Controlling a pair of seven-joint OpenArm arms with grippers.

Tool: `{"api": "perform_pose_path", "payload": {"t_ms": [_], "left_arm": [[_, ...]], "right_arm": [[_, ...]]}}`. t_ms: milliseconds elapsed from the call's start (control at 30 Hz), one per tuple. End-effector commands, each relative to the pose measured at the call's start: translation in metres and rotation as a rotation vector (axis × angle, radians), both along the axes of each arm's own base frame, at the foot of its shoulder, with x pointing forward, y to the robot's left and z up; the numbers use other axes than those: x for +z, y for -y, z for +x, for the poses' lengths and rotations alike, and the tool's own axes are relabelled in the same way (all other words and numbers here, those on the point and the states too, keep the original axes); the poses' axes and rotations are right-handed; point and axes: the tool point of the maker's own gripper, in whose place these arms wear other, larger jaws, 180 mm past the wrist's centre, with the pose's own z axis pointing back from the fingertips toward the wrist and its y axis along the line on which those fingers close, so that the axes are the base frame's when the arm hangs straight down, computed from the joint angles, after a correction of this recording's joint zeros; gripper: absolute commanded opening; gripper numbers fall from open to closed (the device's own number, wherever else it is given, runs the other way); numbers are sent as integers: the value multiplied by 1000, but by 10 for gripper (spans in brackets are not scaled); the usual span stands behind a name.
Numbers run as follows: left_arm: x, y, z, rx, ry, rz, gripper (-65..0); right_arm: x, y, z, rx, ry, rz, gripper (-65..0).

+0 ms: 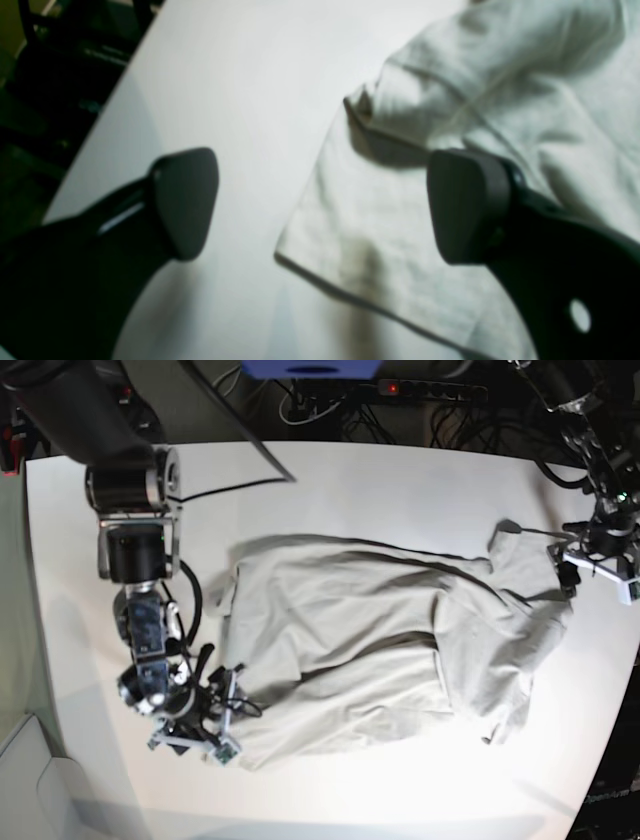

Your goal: Layout the t-shirt on the table in an organized manner, then fold the t-shirt properly

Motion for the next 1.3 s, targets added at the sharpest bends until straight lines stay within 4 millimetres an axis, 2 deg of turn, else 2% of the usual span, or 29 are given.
{"api": "perform_pose_path", "payload": {"t_ms": [0, 100, 200, 300, 400, 500, 600, 700, 733, 767, 800, 900, 933, 1000, 1167, 1267], "left_arm": [[23, -8, 11, 0, 64, 39, 0], [35, -9, 27, 3, 103, 36, 0], [29, -7, 30, 1, 93, 19, 0], [12, -3, 27, 7, 62, -13, 0], [-20, 11, 24, -26, -19, -56, 0], [-42, 18, 17, -38, -73, -85, 0], [-56, 20, 11, -34, -108, -108, 0], [-59, 21, 10, -35, -115, -114, 0], [-59, 21, 11, -35, -115, -115, -20], [-59, 20, 11, -33, -115, -115, -86], [-59, 19, 11, -27, -113, -114, -157], [-60, 17, 8, -20, -116, -113, -430], [-60, 16, 8, -18, -117, -114, -493], [-63, 16, 4, -17, -128, -114, -535], [-69, 15, -24, -26, -171, -85, -552], [-66, 13, -46, -35, -194, -47, -641]], "right_arm": [[31, -12, 9, 17, 99, 37, -219], [27, -21, -18, 29, 128, 47, -189], [25, -31, -40, 35, 142, 65, -182], [21, -33, -59, 36, 145, 67, -183], [16, -33, -69, 35, 139, 67, -184], [14, -31, -78, 30, 138, 67, -185], [13, -30, -85, 29, 139, 66, -185], [13, -30, -92, 29, 142, 65, -185], [14, -30, -94, 29, 145, 65, -185], [14, -30, -96, 29, 145, 65, -185], [13, -30, -97, 29, 144, 63, -185], [13, -30, -101, 28, 144, 63, -185], [12, -30, -103, 28, 144, 63, -185], [13, -30, -104, 28, 147, 63, -185], [13, -30, -105, 28, 145, 63, -186], [12, -30, -106, 28, 143, 62, -186]]}}
